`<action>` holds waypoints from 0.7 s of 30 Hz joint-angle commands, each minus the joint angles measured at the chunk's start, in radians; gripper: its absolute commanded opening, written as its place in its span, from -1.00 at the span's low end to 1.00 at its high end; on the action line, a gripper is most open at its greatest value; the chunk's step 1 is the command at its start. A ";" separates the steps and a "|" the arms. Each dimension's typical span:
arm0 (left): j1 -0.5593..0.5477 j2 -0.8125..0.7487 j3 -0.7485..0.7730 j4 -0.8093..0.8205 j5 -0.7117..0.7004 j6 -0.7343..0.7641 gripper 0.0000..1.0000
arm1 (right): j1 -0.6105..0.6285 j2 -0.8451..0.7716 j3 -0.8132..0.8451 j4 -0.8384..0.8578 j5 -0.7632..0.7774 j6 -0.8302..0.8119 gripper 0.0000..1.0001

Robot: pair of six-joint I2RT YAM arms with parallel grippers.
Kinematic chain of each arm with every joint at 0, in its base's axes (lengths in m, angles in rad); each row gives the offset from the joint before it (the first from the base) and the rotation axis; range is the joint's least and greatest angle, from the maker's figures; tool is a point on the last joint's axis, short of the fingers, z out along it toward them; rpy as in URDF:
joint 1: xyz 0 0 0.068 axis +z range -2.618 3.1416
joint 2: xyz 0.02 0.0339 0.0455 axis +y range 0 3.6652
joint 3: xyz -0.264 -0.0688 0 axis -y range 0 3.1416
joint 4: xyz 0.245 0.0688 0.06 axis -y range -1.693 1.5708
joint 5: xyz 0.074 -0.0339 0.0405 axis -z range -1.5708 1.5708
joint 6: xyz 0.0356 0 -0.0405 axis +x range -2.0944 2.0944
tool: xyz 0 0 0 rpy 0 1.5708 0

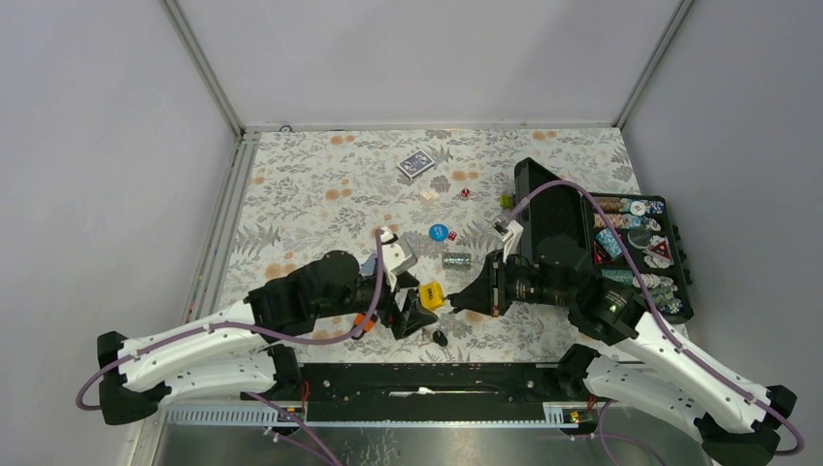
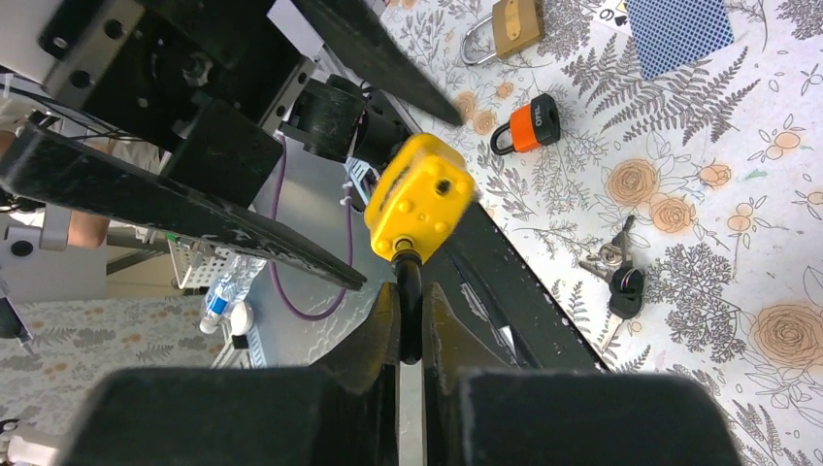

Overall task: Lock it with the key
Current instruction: Lock the lock.

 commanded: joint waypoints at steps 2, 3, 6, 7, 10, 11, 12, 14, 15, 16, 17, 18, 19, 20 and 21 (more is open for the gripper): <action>-0.005 -0.062 0.028 0.135 -0.017 -0.013 0.97 | 0.003 -0.043 0.004 0.081 0.007 -0.014 -1.00; -0.004 -0.068 0.028 0.138 -0.020 -0.011 0.98 | 0.003 -0.046 0.006 0.082 0.007 -0.012 -1.00; -0.004 -0.078 0.027 0.149 -0.017 -0.004 0.98 | 0.003 -0.047 0.009 0.082 0.004 -0.009 -1.00; -0.003 -0.080 0.026 0.154 -0.011 -0.003 0.98 | 0.003 -0.047 0.008 0.085 0.002 -0.007 -1.00; -0.004 -0.077 0.024 0.179 0.018 -0.005 0.96 | 0.004 -0.049 -0.002 0.108 -0.010 0.011 -1.00; -0.004 -0.074 0.022 0.190 0.029 -0.009 0.94 | 0.003 -0.050 -0.007 0.119 -0.015 0.018 -1.00; -0.004 -0.071 0.020 0.202 0.044 -0.013 0.92 | 0.003 -0.051 -0.013 0.136 -0.023 0.027 -1.00; -0.004 -0.059 0.017 0.222 0.071 -0.020 0.85 | 0.003 -0.057 -0.024 0.171 -0.045 0.045 -1.00; -0.004 -0.052 0.017 0.228 0.085 -0.023 0.82 | 0.003 -0.059 -0.028 0.190 -0.058 0.054 -1.00; -0.004 -0.044 0.018 0.232 0.097 -0.026 0.78 | 0.003 -0.062 -0.033 0.209 -0.073 0.064 -1.00; -0.005 -0.037 0.020 0.234 0.107 -0.028 0.74 | 0.003 -0.066 -0.036 0.228 -0.086 0.075 -1.00; -0.004 -0.030 0.024 0.236 0.119 -0.030 0.70 | 0.004 -0.071 -0.037 0.247 -0.104 0.086 -1.00; -0.004 -0.024 0.026 0.238 0.128 -0.032 0.66 | 0.003 -0.075 -0.040 0.266 -0.108 0.096 -1.00; -0.004 -0.019 0.030 0.238 0.138 -0.032 0.63 | 0.003 -0.081 -0.041 0.281 -0.110 0.105 -1.00; -0.005 -0.014 0.035 0.239 0.148 -0.034 0.60 | 0.003 -0.087 -0.042 0.296 -0.108 0.114 -1.00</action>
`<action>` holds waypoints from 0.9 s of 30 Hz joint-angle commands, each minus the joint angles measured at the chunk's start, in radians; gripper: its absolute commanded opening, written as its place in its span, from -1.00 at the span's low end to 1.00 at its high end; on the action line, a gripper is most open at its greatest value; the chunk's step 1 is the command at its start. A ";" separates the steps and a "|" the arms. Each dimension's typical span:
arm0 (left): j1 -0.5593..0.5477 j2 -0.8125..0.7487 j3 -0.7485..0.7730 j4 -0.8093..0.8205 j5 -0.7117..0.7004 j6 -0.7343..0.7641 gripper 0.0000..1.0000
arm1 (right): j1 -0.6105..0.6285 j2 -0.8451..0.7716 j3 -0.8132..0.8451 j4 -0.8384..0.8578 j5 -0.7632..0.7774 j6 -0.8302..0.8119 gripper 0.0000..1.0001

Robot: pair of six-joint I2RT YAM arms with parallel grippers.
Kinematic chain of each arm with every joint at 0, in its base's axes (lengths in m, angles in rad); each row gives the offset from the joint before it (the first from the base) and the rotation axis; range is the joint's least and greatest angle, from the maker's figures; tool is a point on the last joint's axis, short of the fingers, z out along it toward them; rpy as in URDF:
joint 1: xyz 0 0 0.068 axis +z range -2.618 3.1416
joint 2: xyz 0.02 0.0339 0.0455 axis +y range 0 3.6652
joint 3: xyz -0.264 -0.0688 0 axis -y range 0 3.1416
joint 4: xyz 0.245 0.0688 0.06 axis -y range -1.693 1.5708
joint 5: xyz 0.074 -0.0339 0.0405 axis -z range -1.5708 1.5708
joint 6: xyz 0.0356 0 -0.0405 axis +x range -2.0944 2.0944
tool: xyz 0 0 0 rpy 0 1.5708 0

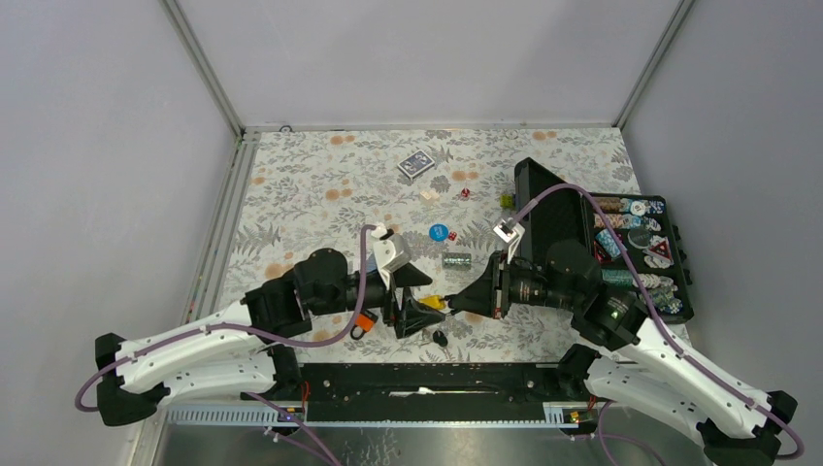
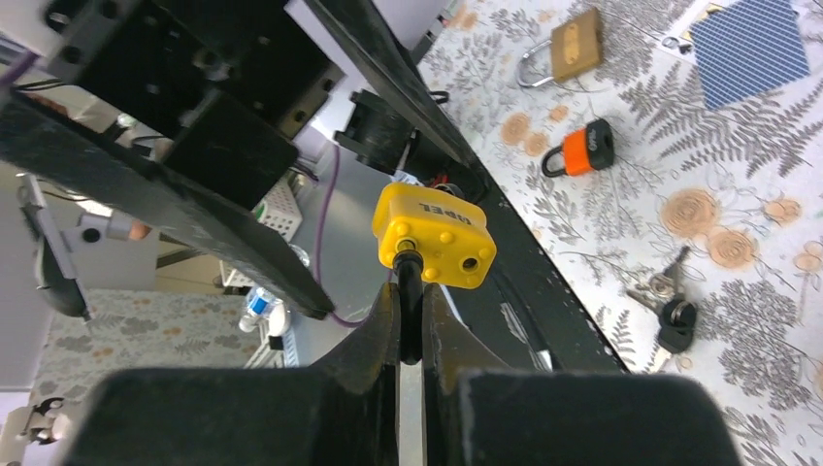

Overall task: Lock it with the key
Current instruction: Lock the lock.

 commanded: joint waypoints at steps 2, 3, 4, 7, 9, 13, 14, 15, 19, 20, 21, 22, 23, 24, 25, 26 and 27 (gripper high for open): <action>-0.004 0.024 0.041 0.076 0.085 -0.010 0.53 | 0.003 -0.047 0.014 0.203 -0.050 0.070 -1.00; -0.005 0.028 0.044 0.076 0.090 -0.010 0.49 | 0.003 -0.050 0.016 0.206 -0.045 0.072 -1.00; -0.005 0.031 0.046 0.076 0.093 -0.010 0.45 | 0.003 -0.053 0.020 0.206 -0.041 0.072 -1.00; -0.005 0.036 0.048 0.077 0.102 -0.010 0.25 | 0.004 -0.061 0.026 0.206 -0.031 0.075 -1.00; -0.004 0.039 0.050 0.076 0.107 -0.013 0.07 | 0.003 -0.065 0.028 0.206 -0.025 0.075 -1.00; -0.005 0.038 0.054 0.081 0.113 -0.018 -0.35 | 0.003 -0.066 0.026 0.205 -0.019 0.073 -1.00; -0.004 0.037 0.054 0.084 0.113 -0.019 -0.48 | 0.004 -0.066 0.025 0.206 -0.017 0.070 -1.00; -0.005 0.036 0.053 0.088 0.115 -0.020 -0.60 | 0.003 -0.066 0.023 0.205 -0.014 0.066 -1.00; -0.004 0.029 0.050 0.092 0.118 -0.029 -1.00 | 0.003 -0.085 0.011 0.212 0.003 0.018 -1.00; -0.003 0.027 0.048 0.094 0.125 -0.032 -1.00 | 0.003 -0.095 0.004 0.221 -0.003 -0.007 -1.00; -0.005 0.024 0.047 0.097 0.134 -0.034 -1.00 | 0.004 -0.105 -0.004 0.227 -0.014 -0.038 -1.00; -0.004 0.022 0.046 0.102 0.146 -0.037 -1.00 | 0.004 -0.115 -0.007 0.252 -0.021 -0.070 -1.00; -0.005 0.020 0.046 0.108 0.157 -0.039 -1.00 | 0.003 -0.125 -0.010 0.262 -0.023 -0.118 -1.00; -0.005 0.019 0.048 0.112 0.169 -0.041 -1.00 | 0.003 -0.135 -0.012 0.264 -0.028 -0.157 -1.00; -0.004 0.018 0.051 0.116 0.181 -0.043 -1.00 | 0.004 -0.143 -0.013 0.265 -0.037 -0.195 -1.00; -0.003 0.019 0.056 0.118 0.194 -0.044 -1.00 | 0.003 -0.151 -0.013 0.266 -0.050 -0.233 -1.00; -0.004 0.021 0.060 0.118 0.208 -0.046 -1.00 | 0.003 -0.157 -0.015 0.271 -0.069 -0.268 -1.00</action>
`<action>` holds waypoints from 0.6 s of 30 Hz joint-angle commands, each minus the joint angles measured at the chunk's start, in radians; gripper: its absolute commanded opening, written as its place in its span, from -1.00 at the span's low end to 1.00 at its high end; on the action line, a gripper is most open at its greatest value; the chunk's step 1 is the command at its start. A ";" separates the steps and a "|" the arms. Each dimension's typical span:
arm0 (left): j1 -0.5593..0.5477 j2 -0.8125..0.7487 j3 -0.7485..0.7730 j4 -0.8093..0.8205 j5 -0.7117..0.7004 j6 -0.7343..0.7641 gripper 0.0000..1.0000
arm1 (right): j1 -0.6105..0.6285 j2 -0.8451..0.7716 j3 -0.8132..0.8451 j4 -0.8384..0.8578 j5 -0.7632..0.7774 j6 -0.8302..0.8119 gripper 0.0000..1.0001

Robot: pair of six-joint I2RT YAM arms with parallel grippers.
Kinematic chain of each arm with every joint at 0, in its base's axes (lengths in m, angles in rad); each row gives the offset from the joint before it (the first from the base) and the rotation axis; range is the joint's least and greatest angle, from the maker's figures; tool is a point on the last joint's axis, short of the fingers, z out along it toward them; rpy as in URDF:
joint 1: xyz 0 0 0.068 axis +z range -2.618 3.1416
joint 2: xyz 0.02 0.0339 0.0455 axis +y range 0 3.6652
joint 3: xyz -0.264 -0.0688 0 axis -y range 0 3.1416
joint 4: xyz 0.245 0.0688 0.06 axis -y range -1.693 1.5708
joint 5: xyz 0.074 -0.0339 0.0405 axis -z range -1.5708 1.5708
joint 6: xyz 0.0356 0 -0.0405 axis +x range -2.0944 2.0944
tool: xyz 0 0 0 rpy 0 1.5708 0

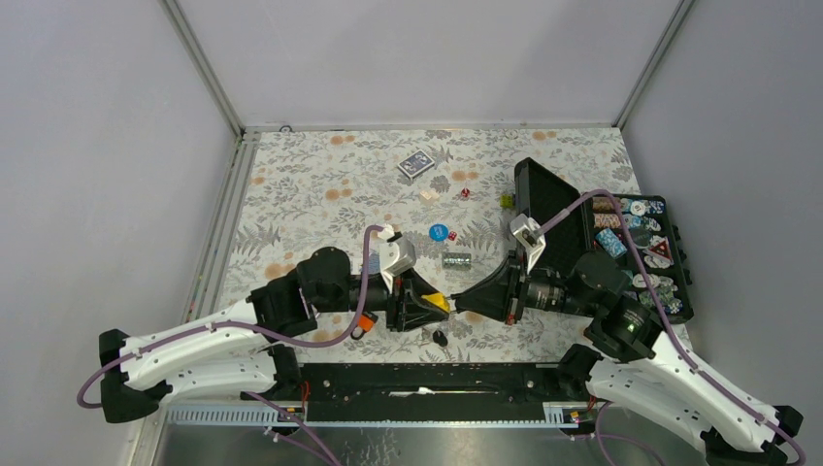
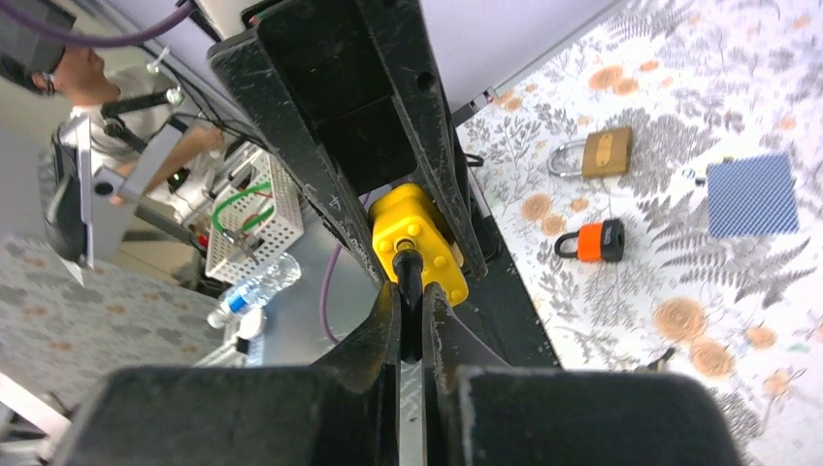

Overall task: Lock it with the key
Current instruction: Lock the lock.

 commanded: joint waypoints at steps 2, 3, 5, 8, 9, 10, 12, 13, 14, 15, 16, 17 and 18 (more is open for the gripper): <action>-0.001 -0.012 0.062 0.062 0.100 -0.024 -1.00 | 0.000 -0.061 0.005 0.126 -0.062 -0.237 -1.00; -0.002 -0.008 0.065 0.065 0.102 -0.027 -1.00 | 0.000 -0.064 0.001 0.130 -0.070 -0.254 -1.00; -0.001 -0.003 0.068 0.072 0.117 -0.033 -1.00 | -0.001 -0.067 -0.003 0.129 -0.087 -0.286 -1.00; -0.001 0.005 0.073 0.083 0.140 -0.042 -1.00 | 0.000 -0.065 -0.008 0.127 -0.108 -0.312 -1.00; -0.001 0.007 0.074 0.086 0.145 -0.044 -1.00 | 0.001 -0.064 -0.007 0.125 -0.104 -0.314 -1.00; -0.002 0.009 0.075 0.087 0.147 -0.045 -1.00 | 0.000 -0.064 -0.007 0.121 -0.095 -0.314 -1.00; -0.002 0.012 0.077 0.087 0.144 -0.044 -1.00 | 0.000 -0.062 -0.003 0.117 -0.091 -0.314 -1.00; -0.002 0.013 0.078 0.087 0.139 -0.043 -1.00 | 0.000 -0.061 -0.002 0.117 -0.090 -0.310 -1.00; -0.002 0.014 0.078 0.086 0.137 -0.043 -1.00 | 0.000 -0.061 -0.003 0.118 -0.088 -0.304 -1.00; -0.002 0.016 0.079 0.087 0.136 -0.043 -1.00 | 0.000 -0.059 -0.004 0.121 -0.088 -0.298 -1.00; -0.001 0.020 0.080 0.087 0.135 -0.043 -1.00 | 0.000 -0.058 -0.006 0.124 -0.089 -0.291 -1.00; -0.002 0.026 0.083 0.086 0.134 -0.043 -1.00 | 0.000 -0.057 -0.010 0.129 -0.089 -0.284 -1.00; -0.002 0.029 0.085 0.086 0.133 -0.045 -1.00 | 0.001 -0.054 -0.014 0.133 -0.091 -0.276 -1.00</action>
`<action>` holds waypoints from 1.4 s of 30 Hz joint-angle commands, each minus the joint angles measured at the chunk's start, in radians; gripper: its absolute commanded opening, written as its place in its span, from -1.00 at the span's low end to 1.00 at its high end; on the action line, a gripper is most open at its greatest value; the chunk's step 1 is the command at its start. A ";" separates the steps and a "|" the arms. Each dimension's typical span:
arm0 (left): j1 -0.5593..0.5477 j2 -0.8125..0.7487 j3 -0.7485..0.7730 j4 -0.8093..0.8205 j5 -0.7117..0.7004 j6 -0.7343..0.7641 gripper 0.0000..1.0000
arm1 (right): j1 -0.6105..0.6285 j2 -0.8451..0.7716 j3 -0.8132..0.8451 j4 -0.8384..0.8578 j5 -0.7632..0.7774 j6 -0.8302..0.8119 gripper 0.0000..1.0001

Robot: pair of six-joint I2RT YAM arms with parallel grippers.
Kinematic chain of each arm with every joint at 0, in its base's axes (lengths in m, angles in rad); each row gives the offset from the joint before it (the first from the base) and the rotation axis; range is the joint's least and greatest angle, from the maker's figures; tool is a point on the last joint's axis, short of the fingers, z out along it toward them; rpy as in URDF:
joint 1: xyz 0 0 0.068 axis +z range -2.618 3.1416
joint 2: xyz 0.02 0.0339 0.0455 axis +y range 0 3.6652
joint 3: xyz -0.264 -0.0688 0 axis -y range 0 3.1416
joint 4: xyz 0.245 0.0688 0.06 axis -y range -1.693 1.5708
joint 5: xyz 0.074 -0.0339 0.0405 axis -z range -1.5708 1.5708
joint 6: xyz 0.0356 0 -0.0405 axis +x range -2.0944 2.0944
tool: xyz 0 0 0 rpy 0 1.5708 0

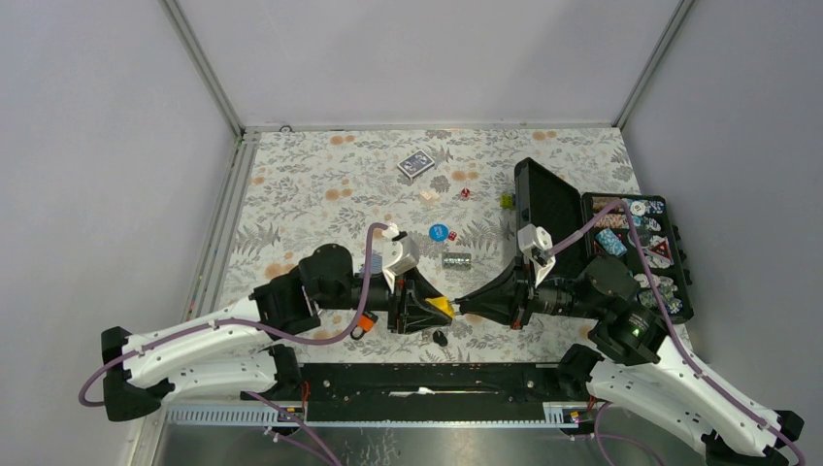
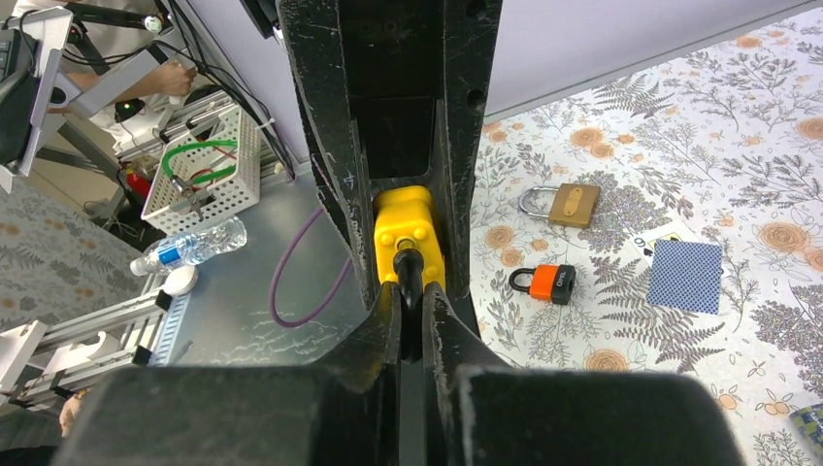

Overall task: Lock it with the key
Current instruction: Lock the lock.

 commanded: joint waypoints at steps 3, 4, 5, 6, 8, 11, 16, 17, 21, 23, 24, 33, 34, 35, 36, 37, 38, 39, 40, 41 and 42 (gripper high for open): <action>0.000 0.017 0.071 0.051 0.038 -0.011 -1.00 | -0.002 -0.006 -0.016 0.101 -0.008 0.026 -1.00; 0.000 0.020 0.073 0.052 0.035 -0.011 -1.00 | -0.003 -0.006 -0.023 0.113 -0.010 0.037 -1.00; 0.000 0.022 0.073 0.053 0.031 -0.010 -1.00 | -0.003 -0.005 -0.030 0.123 -0.015 0.046 -1.00; 0.000 0.023 0.072 0.052 0.029 -0.010 -1.00 | -0.002 -0.004 -0.037 0.134 -0.020 0.055 -1.00; 0.000 0.025 0.074 0.053 0.023 -0.007 -1.00 | -0.002 -0.004 -0.049 0.148 -0.023 0.069 -1.00; 0.000 0.027 0.076 0.084 0.015 -0.006 -1.00 | -0.002 -0.004 -0.063 0.153 -0.027 0.075 -1.00; 0.000 0.045 0.084 0.098 0.019 -0.015 -1.00 | -0.001 -0.003 -0.093 0.171 -0.039 0.102 -1.00; 0.000 0.050 0.087 0.101 0.023 -0.019 -1.00 | -0.002 -0.003 -0.100 0.178 -0.041 0.108 -1.00; 0.000 0.070 0.099 0.119 0.042 -0.030 -1.00 | -0.001 -0.006 -0.128 0.189 -0.045 0.116 -1.00; -0.001 0.071 0.097 0.138 0.039 -0.034 -1.00 | -0.001 -0.009 -0.134 0.178 -0.042 0.108 -1.00; -0.002 0.070 0.095 0.148 0.038 -0.034 -1.00 | -0.001 -0.010 -0.136 0.175 -0.043 0.107 -1.00; -0.002 0.069 0.095 0.194 0.042 -0.047 -1.00 | 0.000 -0.012 -0.176 0.185 -0.067 0.115 -1.00; -0.002 0.070 0.093 0.202 0.041 -0.049 -1.00 | 0.001 -0.012 -0.180 0.188 -0.070 0.120 -1.00; -0.002 0.071 0.093 0.208 0.041 -0.051 -1.00 | 0.003 -0.014 -0.186 0.193 -0.073 0.125 -1.00; -0.002 0.073 0.094 0.214 0.041 -0.052 -1.00 | 0.006 -0.015 -0.192 0.199 -0.075 0.128 -1.00; -0.002 0.074 0.094 0.220 0.042 -0.053 -1.00 | 0.008 -0.016 -0.197 0.203 -0.074 0.133 -1.00; -0.002 0.075 0.095 0.225 0.043 -0.053 -1.00 | 0.010 -0.016 -0.204 0.208 -0.074 0.138 -1.00; -0.003 0.078 0.097 0.230 0.042 -0.054 -1.00 | 0.012 -0.017 -0.209 0.215 -0.074 0.142 -1.00; -0.002 0.082 0.099 0.235 0.043 -0.054 -1.00 | 0.017 -0.015 -0.216 0.223 -0.074 0.149 -1.00; -0.002 0.085 0.102 0.237 0.042 -0.054 -1.00 | 0.022 -0.014 -0.222 0.231 -0.073 0.156 -1.00; -0.002 0.089 0.105 0.241 0.044 -0.054 -1.00 | 0.028 -0.010 -0.227 0.236 -0.070 0.159 -1.00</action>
